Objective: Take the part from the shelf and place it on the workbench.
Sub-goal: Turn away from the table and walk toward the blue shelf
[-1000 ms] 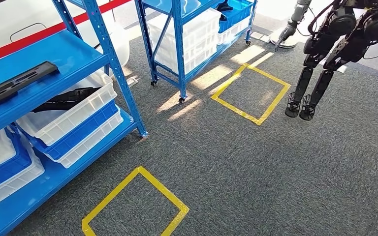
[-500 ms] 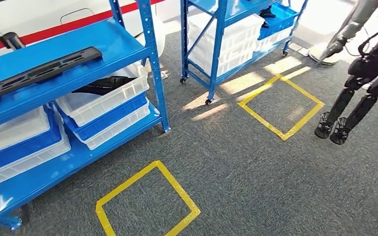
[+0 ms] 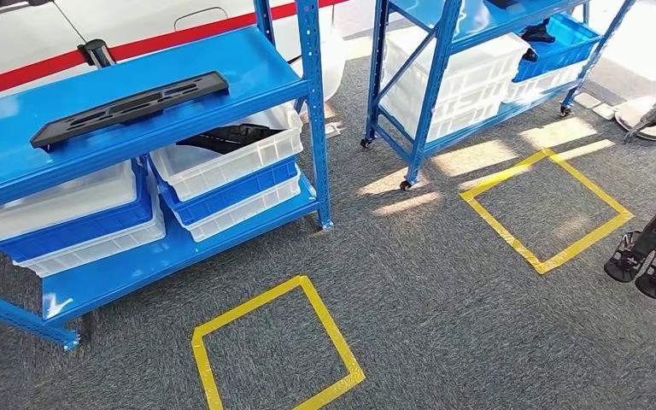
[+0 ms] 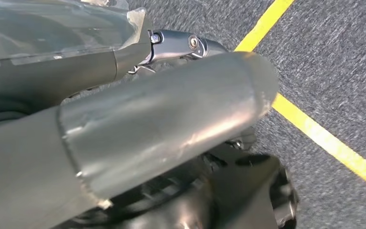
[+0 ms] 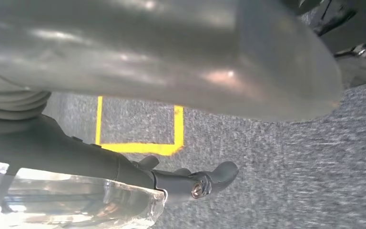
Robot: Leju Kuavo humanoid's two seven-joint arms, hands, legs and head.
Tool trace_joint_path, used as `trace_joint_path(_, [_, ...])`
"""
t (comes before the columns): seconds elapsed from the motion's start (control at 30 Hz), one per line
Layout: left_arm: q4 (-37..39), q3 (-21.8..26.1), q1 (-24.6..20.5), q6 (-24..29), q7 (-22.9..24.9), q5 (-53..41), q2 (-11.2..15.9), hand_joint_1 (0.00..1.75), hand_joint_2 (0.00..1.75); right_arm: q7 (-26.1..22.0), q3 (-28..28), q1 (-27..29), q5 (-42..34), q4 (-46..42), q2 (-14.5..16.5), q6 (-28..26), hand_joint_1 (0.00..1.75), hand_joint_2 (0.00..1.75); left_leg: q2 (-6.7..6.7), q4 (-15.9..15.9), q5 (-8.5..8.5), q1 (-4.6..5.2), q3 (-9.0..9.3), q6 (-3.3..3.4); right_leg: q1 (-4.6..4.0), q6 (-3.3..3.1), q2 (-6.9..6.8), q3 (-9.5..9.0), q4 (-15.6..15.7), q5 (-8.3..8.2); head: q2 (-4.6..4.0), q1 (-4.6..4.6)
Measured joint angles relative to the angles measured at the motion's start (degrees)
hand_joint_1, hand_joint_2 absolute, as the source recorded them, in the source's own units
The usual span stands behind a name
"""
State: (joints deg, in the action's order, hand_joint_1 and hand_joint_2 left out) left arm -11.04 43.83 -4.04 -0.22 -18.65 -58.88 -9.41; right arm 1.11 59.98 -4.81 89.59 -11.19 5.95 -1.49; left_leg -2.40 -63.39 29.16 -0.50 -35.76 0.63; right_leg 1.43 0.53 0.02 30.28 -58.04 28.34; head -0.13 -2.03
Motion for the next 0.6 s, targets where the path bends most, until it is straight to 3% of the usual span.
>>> trace_joint_path(0.07, [0.0, 0.0, -0.1, 0.0, 0.1, 0.0, 0.0, 0.0, 0.0, 0.0, 0.0, 0.2, 0.0, 0.0, 0.0, 0.1, 0.0, 0.0, 1.66, -7.4, 3.54, -0.07, -3.69, -0.29, -0.35, -0.38, -1.51, 0.01, 0.0, 0.19, 0.0, -0.13])
trace_joint_path(0.1, [0.0, 0.0, 0.0, 0.0, 0.1, 0.0, 0.0, 0.0, 0.0, 0.0, -0.1, 0.3, 0.0, 0.0, 0.0, 0.1, 0.0, 0.0, 1.94, -10.0, 4.27, -0.1, -4.99, -0.27, -0.52, -0.52, -2.31, 0.01, 0.0, 0.29, 0.0, -0.13])
trace_joint_path(0.13, [0.0, 0.1, 0.1, 0.0, 0.2, 0.0, 0.0, 0.0, 0.0, 0.0, -0.1, 0.3, 0.0, 0.0, 0.0, 0.1, 0.0, 0.0, 2.12, -10.5, 3.94, -0.09, -5.29, -0.12, -0.71, -0.63, -3.07, -0.01, 0.0, 0.38, 0.0, -0.14])
trace_joint_path(0.2, [0.0, 0.1, 0.1, 0.0, 0.3, 0.0, 0.0, 0.0, 0.0, 0.0, -0.2, 0.2, 0.0, 0.0, 0.0, 0.2, 0.0, 0.0, 2.88, -5.1, 0.71, 0.17, -2.47, 0.76, -1.14, -0.85, -4.49, -0.23, 0.0, 0.56, 0.0, -0.14])
trace_joint_path(0.27, [0.0, 0.2, 0.0, 0.0, 0.3, 0.0, 0.1, 0.0, 0.0, 0.0, -0.3, 0.1, 0.0, 0.0, 0.1, 0.2, 0.0, 0.0, 5.26, 2.1, -1.81, 0.83, 1.36, 2.1, -1.49, -0.92, -5.69, -0.52, 0.1, 0.78, 0.0, 0.04])
trace_joint_path(0.3, [0.0, 0.2, -0.1, 0.0, 0.3, 0.0, 0.2, 0.0, 0.0, 0.0, -0.4, 0.0, 0.0, 0.0, 0.1, 0.3, 0.0, 0.0, 6.17, 4.1, -2.25, 1.2, 2.4, 2.59, -1.52, -0.83, -6.25, -0.62, 0.1, 0.88, 0.0, 0.1])
trace_joint_path(0.33, [0.0, 0.3, -0.2, 0.1, 0.3, 0.0, 0.2, 0.0, 0.0, 0.0, -0.4, -0.1, 0.0, 0.0, 0.2, 0.3, 0.0, 0.0, 6.55, 4.7, -2.17, 1.46, 2.62, 2.85, -1.44, -0.64, -6.77, -0.73, 0.2, 0.96, 0.0, 0.2])
trace_joint_path(0.4, [0.0, 0.4, -0.1, 0.1, 0.3, 0.0, 0.2, 0.0, 0.0, -0.1, -0.5, -0.3, 0.0, 0.0, 0.3, 0.4, 0.0, 0.0, 5.26, 5.6, -2.63, 1.38, 2.92, 3.08, -1.43, -0.17, -7.72, -1.1, 0.5, 1.09, 0.0, 0.21])
trace_joint_path(0.47, [0.0, 0.5, 0.1, 0.1, 0.3, 0.0, 0.0, 0.0, 0.0, -0.1, -0.6, -0.4, 0.0, 0.0, 0.3, 0.4, 0.0, 0.0, 3.81, 7.4, -3.59, 0.82, 3.89, 3.25, -1.49, 0.17, -5.67, -0.88, -0.9, 2.06, 0.0, 0.39])
trace_joint_path(0.53, [0.0, 0.5, -0.1, 0.1, 0.3, 0.0, -0.1, 0.0, 0.0, -0.1, -0.8, -0.3, 0.0, 0.0, 0.2, 0.3, 0.0, 0.0, 2.36, 8.3, -4.23, 0.48, 4.36, 3.24, -1.19, 0.13, -2.0, 1.72, -6.8, 4.73, 0.0, 0.6])
trace_joint_path(0.6, [0.0, 0.5, -0.2, 0.1, 0.3, 0.1, -0.1, 0.0, 0.0, -0.1, -0.8, 0.0, 0.0, 0.0, 0.1, 0.3, 0.0, 0.0, 0.58, 8.3, -4.34, 0.4, 4.22, 3.19, -0.82, 0.32, -0.65, 5.22, -13.6, 7.12, 0.0, 0.63])
